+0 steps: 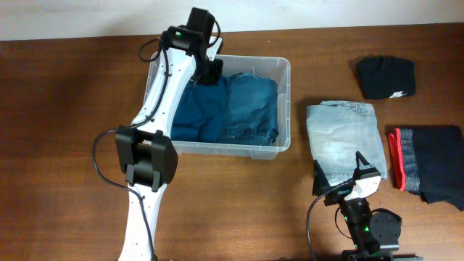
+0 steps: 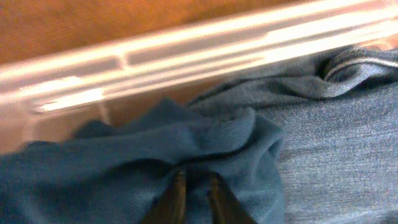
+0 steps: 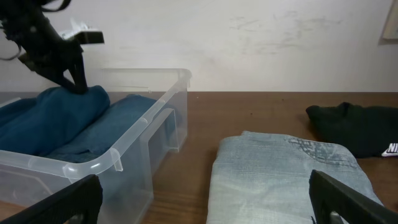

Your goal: Pack container

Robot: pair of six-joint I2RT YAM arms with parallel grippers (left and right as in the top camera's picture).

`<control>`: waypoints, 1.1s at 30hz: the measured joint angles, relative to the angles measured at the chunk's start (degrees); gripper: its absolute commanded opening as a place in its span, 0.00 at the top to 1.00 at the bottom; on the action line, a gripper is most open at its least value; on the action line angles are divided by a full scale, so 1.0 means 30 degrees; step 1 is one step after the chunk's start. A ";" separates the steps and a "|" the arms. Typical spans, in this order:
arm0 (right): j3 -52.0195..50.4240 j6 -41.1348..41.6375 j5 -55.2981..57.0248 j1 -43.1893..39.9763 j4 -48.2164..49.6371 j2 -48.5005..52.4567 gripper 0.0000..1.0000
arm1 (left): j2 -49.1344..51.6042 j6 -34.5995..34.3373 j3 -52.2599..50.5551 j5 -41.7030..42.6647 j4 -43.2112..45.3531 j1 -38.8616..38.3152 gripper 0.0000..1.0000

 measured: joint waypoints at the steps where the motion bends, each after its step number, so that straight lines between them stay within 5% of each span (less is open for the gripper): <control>1: 0.0000 0.0000 0.0000 0.0000 -0.0007 0.0000 0.02 | -0.0087 -0.0015 0.0160 -0.0313 0.0000 0.0015 0.73; 3: 0.0000 0.0007 0.0000 0.0000 -0.0007 0.0000 0.01 | -0.0306 -0.0044 0.0459 -0.0998 -0.0036 0.0051 0.71; 8: 0.0000 0.0000 0.0000 0.0000 -0.0007 0.0000 0.02 | -0.1195 0.0066 0.0852 -0.3060 -0.0933 0.0437 0.42; 11: 0.0000 0.0000 0.0000 0.0000 0.0000 0.0000 0.01 | -0.1705 0.0029 0.0896 -0.3978 -0.1625 0.0976 0.35; 19: 0.0000 0.0000 0.0000 0.0000 -0.0007 0.0000 0.02 | -0.2433 0.0437 0.0976 -0.4619 -0.4612 0.3694 0.33; 33: 0.0000 0.0000 0.0000 0.0000 -0.0007 0.0000 0.02 | -0.2433 0.4408 0.0976 -0.0255 -0.5741 0.6156 0.33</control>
